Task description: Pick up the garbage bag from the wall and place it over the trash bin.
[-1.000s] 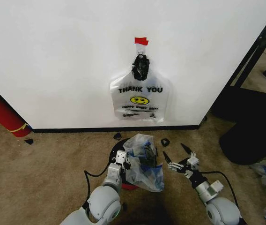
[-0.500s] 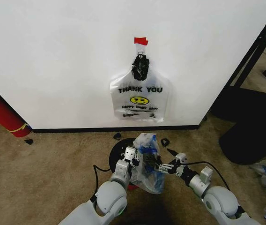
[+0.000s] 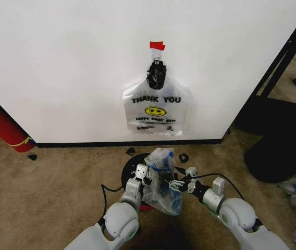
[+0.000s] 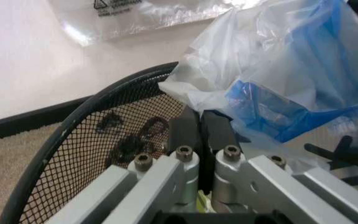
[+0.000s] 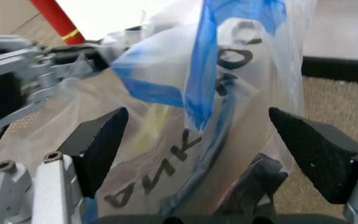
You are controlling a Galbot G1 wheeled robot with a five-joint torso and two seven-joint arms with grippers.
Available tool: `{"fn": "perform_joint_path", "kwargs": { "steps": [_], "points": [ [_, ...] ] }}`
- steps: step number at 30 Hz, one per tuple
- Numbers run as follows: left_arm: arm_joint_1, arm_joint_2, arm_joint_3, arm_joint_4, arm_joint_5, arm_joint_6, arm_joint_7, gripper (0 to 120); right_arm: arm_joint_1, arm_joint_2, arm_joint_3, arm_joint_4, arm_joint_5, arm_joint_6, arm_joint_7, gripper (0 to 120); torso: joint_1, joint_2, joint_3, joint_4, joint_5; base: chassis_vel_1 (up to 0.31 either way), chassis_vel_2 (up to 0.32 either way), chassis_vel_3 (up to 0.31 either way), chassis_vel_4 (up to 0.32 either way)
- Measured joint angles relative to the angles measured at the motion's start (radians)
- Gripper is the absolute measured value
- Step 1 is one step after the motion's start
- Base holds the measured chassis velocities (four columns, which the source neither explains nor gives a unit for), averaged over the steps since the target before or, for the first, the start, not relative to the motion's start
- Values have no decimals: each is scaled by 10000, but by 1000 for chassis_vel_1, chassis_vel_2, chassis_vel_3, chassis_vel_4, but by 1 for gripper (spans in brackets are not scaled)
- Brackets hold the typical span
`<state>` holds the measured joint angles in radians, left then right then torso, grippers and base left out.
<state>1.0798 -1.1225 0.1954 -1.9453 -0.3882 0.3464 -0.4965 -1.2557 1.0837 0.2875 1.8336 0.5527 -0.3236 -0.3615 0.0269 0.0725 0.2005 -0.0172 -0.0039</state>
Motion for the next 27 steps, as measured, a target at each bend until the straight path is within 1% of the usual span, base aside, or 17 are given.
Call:
{"fn": "perform_joint_path", "kwargs": {
  "steps": [5, 6, 10, 11, 12, 17, 19, 20, 25, 27],
  "points": [
    [107, 51, -19, -96, 17, -2, 0, 0, 319, 194, -176, -238, 371, -502, 458, 85, 0, 0, 0, 0, -1, 0, 0, 0, 0],
    [123, 64, -19, -107, 21, -3, 1, 0, 391, 236, -213, -306, 446, -593, 523, 82, 0, 0, 0, 0, 0, 0, 0, 0, 0],
    [177, 79, -23, -150, 41, -21, 0, 0, 667, 471, -317, -589, 722, -1012, 776, 64, 0, 0, 0, 0, 0, 0, 0, 0, 0],
    [192, 84, -23, -167, 47, -22, -1, 0, 714, 522, -340, -644, 765, -1151, 857, 61, 0, 0, 0, 0, 0, 0, 0, 0, 0],
    [192, 84, -23, -167, 47, -22, -1, 0, 714, 522, -340, -644, 765, -1151, 857, 61, 0, 0, 0, 0, 0, 0, 0, 0, 0],
    [233, 99, -30, -190, 63, -32, -7, 0, 912, 731, -472, -813, 848, -1639, 1353, 41, -1, 0, -1, -1, 0, 0, 0, 0, 0],
    [238, 111, -41, -189, 66, -41, -9, 0, 923, 764, -507, -731, 904, -1907, 1709, 30, -2, 0, -3, -4, -2, 0, 0, 0, 0],
    [238, 111, -41, -189, 66, -41, -9, 0, 923, 764, -507, -731, 904, -1907, 1709, 30, -2, 0, -3, -4, -2, 0, 0, 0, 0],
    [312, 157, -63, -224, 71, -106, -5, 0, 783, 698, -529, -320, 1040, -2540, 2710, 11, -2, 1, -3, -2, -3, 0, 0, 0, 0],
    [448, 201, -6, -355, 131, -201, 46, 0, 597, 647, -517, -10, 1287, -2732, 3388, 3, -2, 0, -2, 0, -1, 0, 0, 0, 0]
  ]
}}
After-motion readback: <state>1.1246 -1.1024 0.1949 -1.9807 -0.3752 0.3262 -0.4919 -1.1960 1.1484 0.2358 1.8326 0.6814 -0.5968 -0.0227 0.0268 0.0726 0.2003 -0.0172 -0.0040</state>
